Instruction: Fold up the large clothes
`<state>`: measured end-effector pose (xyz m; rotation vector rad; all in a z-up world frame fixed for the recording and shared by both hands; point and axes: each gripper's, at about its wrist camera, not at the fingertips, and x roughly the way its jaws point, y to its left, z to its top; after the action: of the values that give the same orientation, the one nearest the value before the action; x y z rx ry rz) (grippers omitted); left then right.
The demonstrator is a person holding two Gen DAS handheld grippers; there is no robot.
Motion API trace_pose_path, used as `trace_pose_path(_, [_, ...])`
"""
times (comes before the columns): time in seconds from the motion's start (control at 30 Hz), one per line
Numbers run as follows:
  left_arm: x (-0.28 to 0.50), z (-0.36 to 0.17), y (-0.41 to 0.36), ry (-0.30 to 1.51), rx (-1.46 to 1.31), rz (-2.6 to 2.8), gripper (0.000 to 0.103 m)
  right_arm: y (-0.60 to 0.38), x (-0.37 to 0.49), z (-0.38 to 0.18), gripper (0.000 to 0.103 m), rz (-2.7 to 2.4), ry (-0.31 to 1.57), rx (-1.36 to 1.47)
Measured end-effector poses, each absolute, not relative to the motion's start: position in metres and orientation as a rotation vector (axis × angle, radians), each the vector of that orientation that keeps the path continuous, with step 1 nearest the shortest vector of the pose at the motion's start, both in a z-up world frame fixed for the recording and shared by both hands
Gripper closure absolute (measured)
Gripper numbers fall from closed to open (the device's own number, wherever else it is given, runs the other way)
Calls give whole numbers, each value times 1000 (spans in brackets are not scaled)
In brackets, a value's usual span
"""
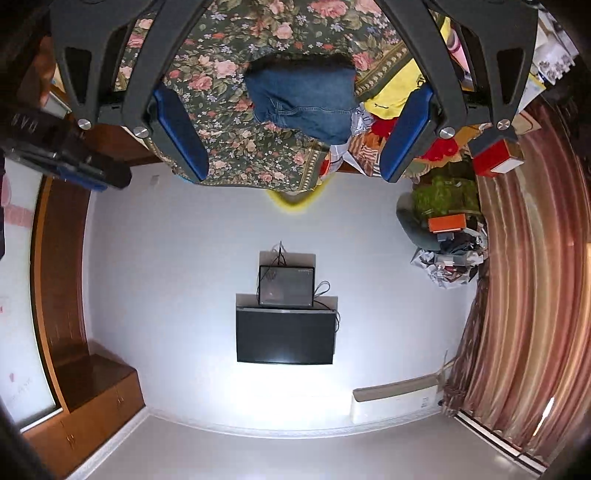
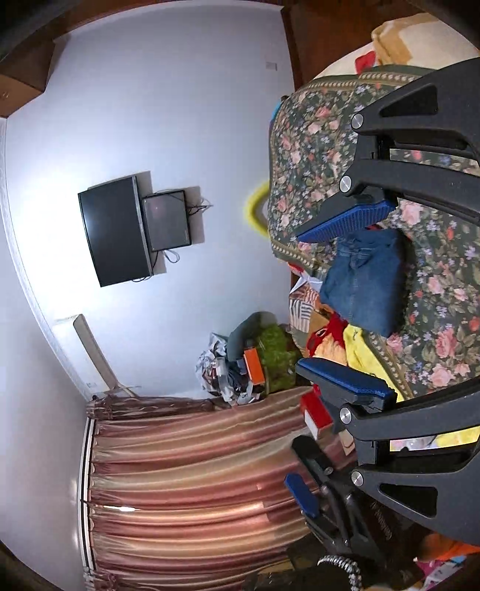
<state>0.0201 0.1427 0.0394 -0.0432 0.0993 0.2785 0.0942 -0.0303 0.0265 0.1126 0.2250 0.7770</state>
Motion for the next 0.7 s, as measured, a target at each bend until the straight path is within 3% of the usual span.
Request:
trace_pose_path(0.07, [14, 39, 137, 88, -34, 292, 1, -32, 93, 25, 33, 772, 229, 115])
trace_pose_path(0.13, [10, 39, 131, 78, -14, 292, 1, -37, 90, 24, 18, 749, 219, 123])
trace_pose_path(0.27, [6, 37, 125, 81, 6, 297, 1, -42, 88, 26, 10, 718, 210, 129])
trace_pose_path(0.33, [6, 36, 123, 88, 4, 293, 1, -41, 86, 28, 0, 709, 204, 130])
trace_pose_path(0.7, [2, 29, 124, 111, -10, 308, 1, -39, 83, 25, 0, 703, 193, 113])
